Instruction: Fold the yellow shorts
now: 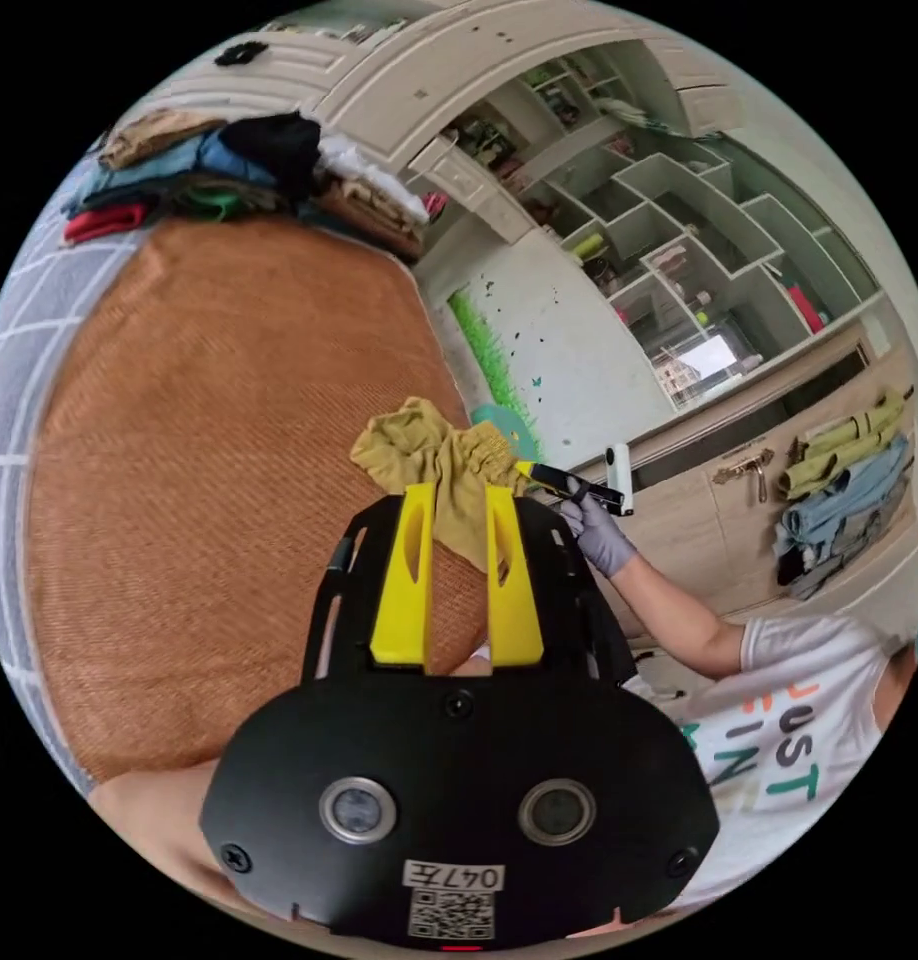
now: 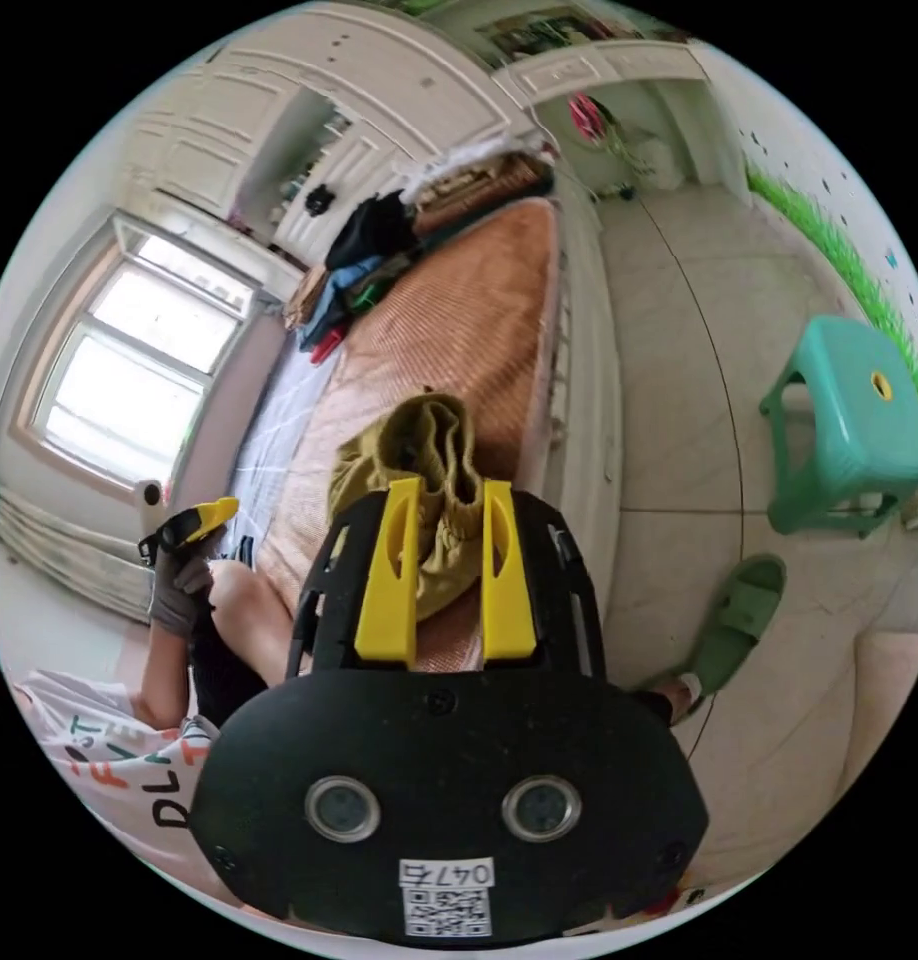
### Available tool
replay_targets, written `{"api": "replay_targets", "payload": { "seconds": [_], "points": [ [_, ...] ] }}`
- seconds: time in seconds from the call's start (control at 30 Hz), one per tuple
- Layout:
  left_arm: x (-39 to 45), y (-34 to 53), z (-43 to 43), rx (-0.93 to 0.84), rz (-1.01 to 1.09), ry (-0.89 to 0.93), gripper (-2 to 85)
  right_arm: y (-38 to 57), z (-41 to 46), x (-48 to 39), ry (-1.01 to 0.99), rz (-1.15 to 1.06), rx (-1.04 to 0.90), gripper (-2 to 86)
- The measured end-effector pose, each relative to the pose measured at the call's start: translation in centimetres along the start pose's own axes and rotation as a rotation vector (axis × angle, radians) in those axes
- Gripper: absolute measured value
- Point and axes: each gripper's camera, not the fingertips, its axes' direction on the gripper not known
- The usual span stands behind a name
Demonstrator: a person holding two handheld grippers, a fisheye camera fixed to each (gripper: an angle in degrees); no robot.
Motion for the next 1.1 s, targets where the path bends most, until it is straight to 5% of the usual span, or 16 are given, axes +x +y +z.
{"api": "replay_targets", "payload": {
  "seconds": [0.37, 0.6, 0.77, 1.1],
  "points": [
    [-0.3, -2.1, 6.5, -0.073, -0.202, -0.115, 9.9, 0.4, 0.3, 3.2, -0.008, 0.019, 0.034, 14.4],
    [-0.7, 0.2, 5.3, -0.150, -0.246, 0.071, 0.9, -0.3, 3.5, 0.7, -0.037, -0.054, 0.014, 3.5],
    [2.0, 5.1, -5.8, 0.041, -0.171, 0.388, -0.4, -1.5, 4.1, -0.8, -0.128, -0.035, -0.035, 2.8],
    [13.8, 24.2, -44.1, 0.424, 0.044, 0.462, -0.7, -2.5, 9.5, -20.9, -0.588, -0.369, -0.172, 2.7]
  ]
}}
